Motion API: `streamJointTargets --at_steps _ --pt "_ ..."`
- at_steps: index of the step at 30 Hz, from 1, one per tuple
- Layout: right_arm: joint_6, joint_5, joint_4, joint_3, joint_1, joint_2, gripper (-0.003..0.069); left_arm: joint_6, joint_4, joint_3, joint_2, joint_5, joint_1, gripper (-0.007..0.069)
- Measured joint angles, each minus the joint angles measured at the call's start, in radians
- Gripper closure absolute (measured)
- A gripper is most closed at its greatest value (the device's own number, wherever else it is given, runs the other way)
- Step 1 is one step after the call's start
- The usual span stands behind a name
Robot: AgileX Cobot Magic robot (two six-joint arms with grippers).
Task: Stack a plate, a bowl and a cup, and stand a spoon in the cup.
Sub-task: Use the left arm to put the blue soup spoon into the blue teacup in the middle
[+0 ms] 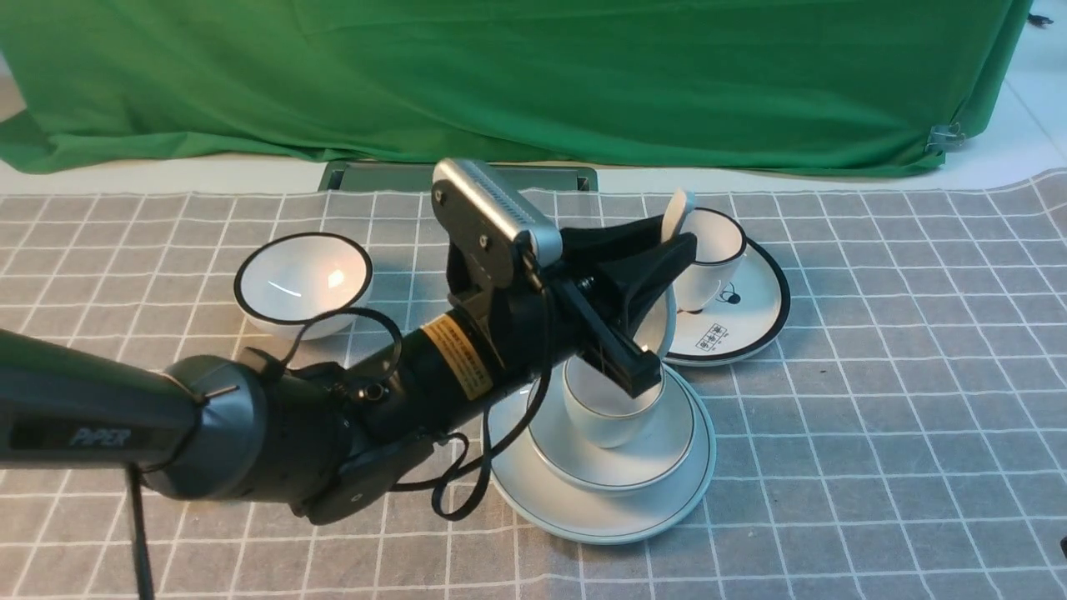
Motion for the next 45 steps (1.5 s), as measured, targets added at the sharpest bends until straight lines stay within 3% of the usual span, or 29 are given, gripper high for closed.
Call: streamJointTargets --at_steps 20,37,42,45 --pt "0.000 0.000 0.000 0.000 0.000 0.000 0.0626 0.043 -0.036 0.000 0.048 0.056 0.000 0.0496" --pt "0.000 0.000 0.000 0.000 0.000 0.000 0.0624 0.046 -0.038 0.027 0.009 0.106 0.000 0.0183" --pt "0.000 -0.011 0.000 0.000 0.000 0.000 0.0624 0.047 -0.046 0.077 -0.089 0.156 0.000 0.0152" --pt "0.000 -0.037 0.000 -0.008 0.000 0.000 0.0624 0.034 -0.051 0.118 -0.256 0.314 0.000 0.0215"
